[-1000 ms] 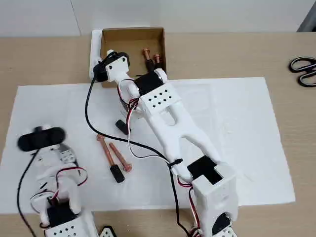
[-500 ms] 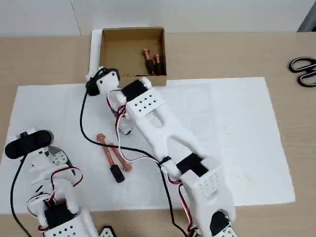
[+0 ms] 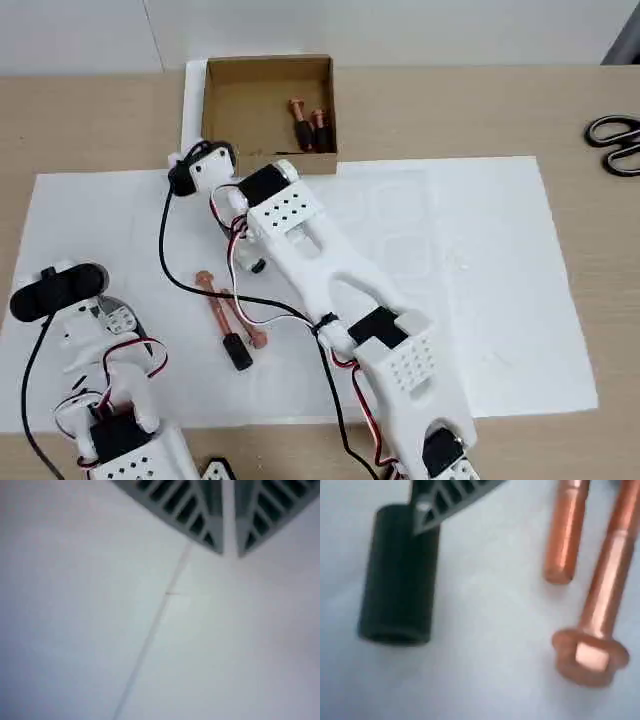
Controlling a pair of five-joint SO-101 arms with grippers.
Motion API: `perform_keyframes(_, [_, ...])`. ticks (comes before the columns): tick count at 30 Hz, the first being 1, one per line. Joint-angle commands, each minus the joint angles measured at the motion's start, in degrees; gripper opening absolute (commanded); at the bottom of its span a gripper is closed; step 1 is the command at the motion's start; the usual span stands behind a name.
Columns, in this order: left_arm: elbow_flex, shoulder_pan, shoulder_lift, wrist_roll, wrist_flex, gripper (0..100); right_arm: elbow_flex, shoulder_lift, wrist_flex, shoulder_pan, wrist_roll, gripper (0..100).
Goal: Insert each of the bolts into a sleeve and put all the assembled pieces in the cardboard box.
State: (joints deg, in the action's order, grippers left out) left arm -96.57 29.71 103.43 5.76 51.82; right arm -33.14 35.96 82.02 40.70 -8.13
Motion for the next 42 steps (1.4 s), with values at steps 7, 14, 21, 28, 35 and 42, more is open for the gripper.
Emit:
perform_keyframes(7, [0.4,0.4,0.8,0.1,0.1,1,-2.7,-0.2,-2.5,1.6,-0.4,12.2])
perform_keyframes(14, [0.4,0.4,0.8,0.1,0.1,1,-2.7,2.2,-3.2,1.7,-0.2,12.2])
perform_keyframes(21, [0.4,0.4,0.8,0.1,0.1,1,-2.7,5.0,-4.5,2.4,-0.1,12.2])
perform_keyframes(28, [0.4,0.4,0.8,0.1,0.1,1,-2.7,5.1,-4.2,2.4,-0.1,12.2])
perform_keyframes(35, [0.4,0.4,0.8,0.1,0.1,1,-2.5,5.0,-4.4,2.4,-0.3,12.2])
perform_keyframes(42, [0.4,0.4,0.8,0.1,0.1,1,-2.5,5.1,-4.1,2.4,-0.1,12.1])
